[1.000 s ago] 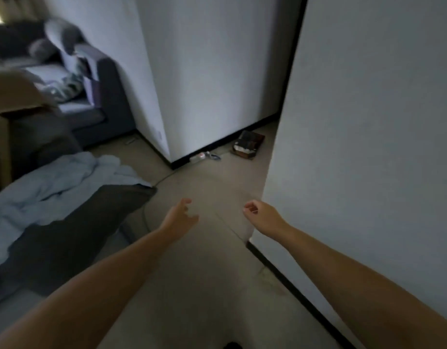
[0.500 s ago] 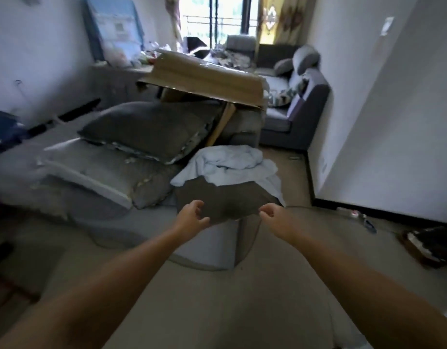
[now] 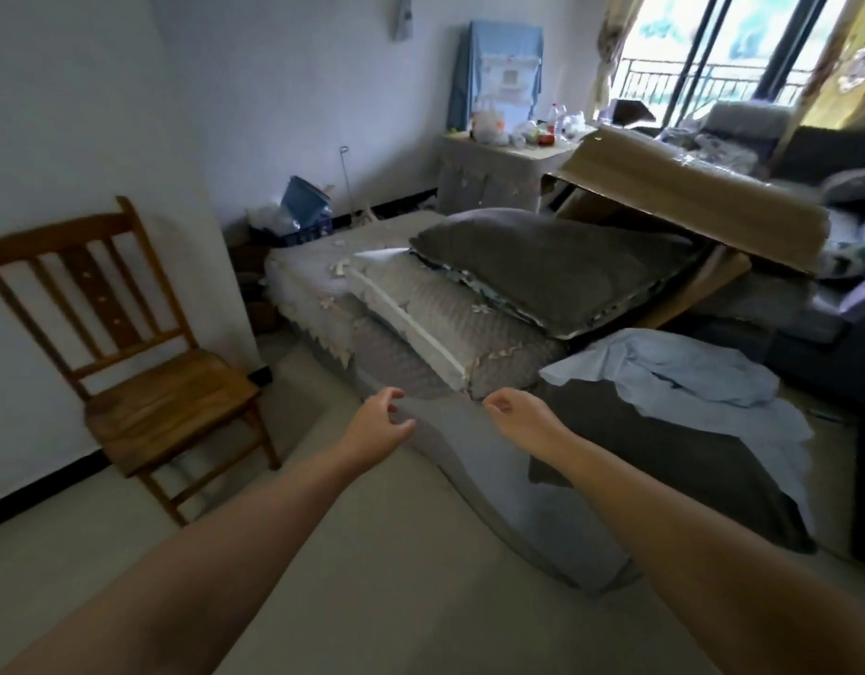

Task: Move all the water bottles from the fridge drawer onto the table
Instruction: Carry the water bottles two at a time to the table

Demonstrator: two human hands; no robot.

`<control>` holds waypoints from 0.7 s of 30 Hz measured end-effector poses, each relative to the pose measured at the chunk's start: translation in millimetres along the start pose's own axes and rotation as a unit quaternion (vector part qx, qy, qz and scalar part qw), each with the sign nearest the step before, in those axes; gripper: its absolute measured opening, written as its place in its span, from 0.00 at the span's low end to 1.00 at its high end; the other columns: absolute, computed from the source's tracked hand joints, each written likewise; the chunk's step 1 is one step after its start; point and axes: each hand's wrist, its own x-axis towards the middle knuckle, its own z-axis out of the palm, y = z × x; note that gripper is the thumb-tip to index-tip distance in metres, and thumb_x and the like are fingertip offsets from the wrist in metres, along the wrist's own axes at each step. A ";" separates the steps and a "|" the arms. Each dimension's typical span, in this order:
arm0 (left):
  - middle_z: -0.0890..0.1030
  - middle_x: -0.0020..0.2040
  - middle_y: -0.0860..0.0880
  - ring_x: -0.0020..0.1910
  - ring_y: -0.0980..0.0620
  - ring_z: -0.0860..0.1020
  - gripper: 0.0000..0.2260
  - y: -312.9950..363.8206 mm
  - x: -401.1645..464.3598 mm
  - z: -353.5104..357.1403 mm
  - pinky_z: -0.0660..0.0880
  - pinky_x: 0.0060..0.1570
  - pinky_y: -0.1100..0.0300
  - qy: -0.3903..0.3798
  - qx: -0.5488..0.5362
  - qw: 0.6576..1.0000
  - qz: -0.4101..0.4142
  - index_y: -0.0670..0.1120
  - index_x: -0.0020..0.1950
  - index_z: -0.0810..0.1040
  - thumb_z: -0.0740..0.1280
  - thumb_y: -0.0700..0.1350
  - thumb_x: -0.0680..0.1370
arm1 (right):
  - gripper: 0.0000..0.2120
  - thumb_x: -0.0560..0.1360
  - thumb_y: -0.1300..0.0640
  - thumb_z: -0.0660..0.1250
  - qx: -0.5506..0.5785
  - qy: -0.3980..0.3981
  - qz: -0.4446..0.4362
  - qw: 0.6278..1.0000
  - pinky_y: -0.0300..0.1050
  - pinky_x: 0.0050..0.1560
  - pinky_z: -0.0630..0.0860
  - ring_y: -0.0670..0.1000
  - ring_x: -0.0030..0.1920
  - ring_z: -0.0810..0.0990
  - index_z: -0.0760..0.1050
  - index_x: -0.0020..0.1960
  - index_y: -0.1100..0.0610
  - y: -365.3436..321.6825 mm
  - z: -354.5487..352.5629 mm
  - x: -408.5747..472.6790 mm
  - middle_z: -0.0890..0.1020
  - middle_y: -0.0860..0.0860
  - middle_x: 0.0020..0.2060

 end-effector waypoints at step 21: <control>0.74 0.60 0.42 0.53 0.48 0.75 0.21 -268.8 -68.9 -273.3 0.70 0.52 0.58 0.227 -0.076 0.927 -0.287 0.42 0.69 0.66 0.65 0.46 0.77 | 0.11 0.80 0.51 0.58 -0.088 -0.274 -0.265 0.920 0.38 0.43 0.71 0.49 0.50 0.76 0.75 0.57 0.54 -334.1 292.2 146.0 0.78 0.49 0.51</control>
